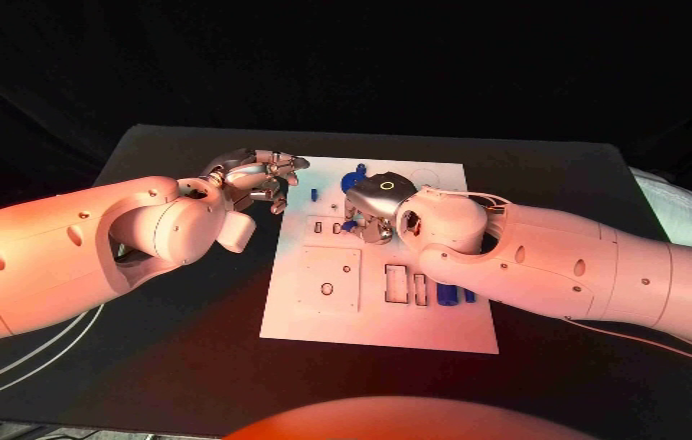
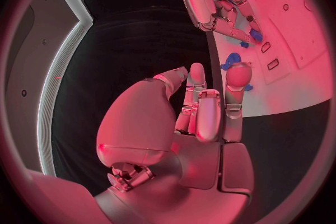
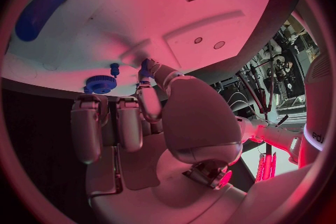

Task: Assemble the parts on the task board

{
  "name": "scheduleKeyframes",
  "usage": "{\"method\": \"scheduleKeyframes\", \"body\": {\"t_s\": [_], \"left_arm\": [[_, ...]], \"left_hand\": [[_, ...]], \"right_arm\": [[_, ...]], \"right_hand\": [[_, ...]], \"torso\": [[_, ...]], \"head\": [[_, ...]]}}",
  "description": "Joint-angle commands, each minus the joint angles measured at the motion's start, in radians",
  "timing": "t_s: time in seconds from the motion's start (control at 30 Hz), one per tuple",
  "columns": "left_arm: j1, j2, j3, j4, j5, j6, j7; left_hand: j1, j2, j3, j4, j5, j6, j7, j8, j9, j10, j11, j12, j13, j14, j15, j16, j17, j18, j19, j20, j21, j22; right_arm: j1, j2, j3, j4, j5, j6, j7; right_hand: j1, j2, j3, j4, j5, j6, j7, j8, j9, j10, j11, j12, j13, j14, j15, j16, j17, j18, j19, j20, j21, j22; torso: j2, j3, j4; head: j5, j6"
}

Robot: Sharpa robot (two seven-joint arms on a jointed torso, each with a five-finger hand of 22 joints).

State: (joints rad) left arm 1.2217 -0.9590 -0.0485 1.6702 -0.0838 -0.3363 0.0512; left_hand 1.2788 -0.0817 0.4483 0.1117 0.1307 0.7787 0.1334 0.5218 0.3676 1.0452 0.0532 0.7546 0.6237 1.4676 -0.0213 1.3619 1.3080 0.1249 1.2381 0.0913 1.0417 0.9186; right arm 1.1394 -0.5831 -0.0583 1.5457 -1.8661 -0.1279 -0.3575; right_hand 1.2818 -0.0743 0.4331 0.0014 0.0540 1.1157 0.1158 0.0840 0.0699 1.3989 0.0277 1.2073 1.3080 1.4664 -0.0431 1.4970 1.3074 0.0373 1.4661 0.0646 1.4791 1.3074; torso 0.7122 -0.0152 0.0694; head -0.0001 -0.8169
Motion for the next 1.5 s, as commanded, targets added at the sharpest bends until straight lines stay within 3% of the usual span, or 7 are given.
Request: {"method": "scheduleKeyframes", "body": {"t_s": [0.03,0.27,0.77,1.13,1.5], "left_arm": [[0.000,0.002,0.000,0.001,-0.008,0.003,-0.002],[0.000,0.002,0.000,0.001,-0.010,0.002,-0.005],[0.000,0.002,0.000,0.000,-0.014,0.003,-0.011],[0.000,0.002,0.000,-0.003,-0.020,0.006,-0.016],[0.000,0.003,-0.001,-0.005,-0.027,0.009,-0.022]], "left_hand": [[0.008,0.003,0.000,-0.007,0.002,0.006,0.005,-0.002,-0.001,-0.006,0.000,-0.002,-0.002,-0.003,0.004,-0.003,0.031,0.019,0.000,-0.001,-0.007,-0.002],[0.008,0.003,0.000,-0.007,0.002,0.006,0.005,-0.002,-0.001,-0.006,0.000,-0.002,-0.002,-0.003,0.004,-0.003,0.031,0.019,0.000,-0.001,-0.007,-0.003],[0.008,0.005,0.000,-0.007,0.002,0.005,0.005,-0.002,-0.002,-0.006,0.001,-0.002,-0.003,-0.003,0.005,-0.002,0.031,0.019,0.001,-0.001,-0.007,-0.003],[0.008,0.005,0.000,-0.007,0.002,0.005,0.005,-0.002,-0.002,-0.006,0.001,-0.002,-0.003,-0.003,0.005,-0.002,0.031,0.019,0.001,-0.001,-0.007,-0.003],[0.008,0.005,-0.001,-0.007,0.002,0.005,0.005,-0.002,-0.003,-0.007,0.001,-0.002,-0.004,-0.003,0.005,-0.001,0.032,0.019,0.002,-0.001,-0.007,-0.002]], "right_arm": [[-0.004,0.001,-0.003,-0.004,-0.014,0.028,0.010],[-0.004,0.003,-0.004,-0.005,-0.014,0.020,0.018],[-0.004,-0.005,-0.005,-0.008,0.008,0.012,0.026],[-0.004,-0.023,-0.005,-0.007,0.057,0.001,0.029],[-0.004,-0.032,-0.004,-0.017,0.123,-0.029,0.039]], "right_hand": [[0.002,-0.014,-0.006,-0.005,-0.004,-0.016,0.002,-0.010,-0.005,-0.006,0.003,-0.004,0.008,0.078,0.000,0.002,0.139,0.005,0.002,-0.001,-0.003,0.078],[0.018,-0.033,-0.004,-0.023,-0.004,-0.044,0.006,-0.022,-0.006,-0.013,0.008,-0.013,0.003,0.079,0.004,0.004,0.144,0.005,0.002,0.002,-0.003,0.079],[0.017,-0.043,-0.007,-0.026,-0.004,-0.051,0.007,-0.022,-0.005,-0.016,0.009,-0.019,-0.001,0.079,0.004,0.004,0.145,0.005,0.002,0.003,-0.004,0.078],[-0.007,-0.060,-0.026,-0.012,-0.005,-0.067,0.012,-0.022,-0.005,-0.020,0.013,-0.024,-0.006,0.079,0.009,0.004,0.145,0.005,0.003,0.007,-0.004,0.080],[-0.017,-0.061,-0.032,-0.001,-0.005,-0.071,0.014,-0.021,-0.004,-0.018,0.015,-0.021,-0.004,0.080,0.011,0.006,0.149,0.005,0.004,0.009,-0.003,0.082]], "torso": [[0.000,0.0005,-0.0003],[0.000,-0.0004,-0.0003],[0.000,0.0003,0.0006],[0.000,0.0005,-0.0004],[0.000,-0.0003,0.0003]], "head": [[0.001,0.000],[0.000,-0.002],[0.000,-0.002],[-0.001,-0.004],[-0.003,-0.004]]}}
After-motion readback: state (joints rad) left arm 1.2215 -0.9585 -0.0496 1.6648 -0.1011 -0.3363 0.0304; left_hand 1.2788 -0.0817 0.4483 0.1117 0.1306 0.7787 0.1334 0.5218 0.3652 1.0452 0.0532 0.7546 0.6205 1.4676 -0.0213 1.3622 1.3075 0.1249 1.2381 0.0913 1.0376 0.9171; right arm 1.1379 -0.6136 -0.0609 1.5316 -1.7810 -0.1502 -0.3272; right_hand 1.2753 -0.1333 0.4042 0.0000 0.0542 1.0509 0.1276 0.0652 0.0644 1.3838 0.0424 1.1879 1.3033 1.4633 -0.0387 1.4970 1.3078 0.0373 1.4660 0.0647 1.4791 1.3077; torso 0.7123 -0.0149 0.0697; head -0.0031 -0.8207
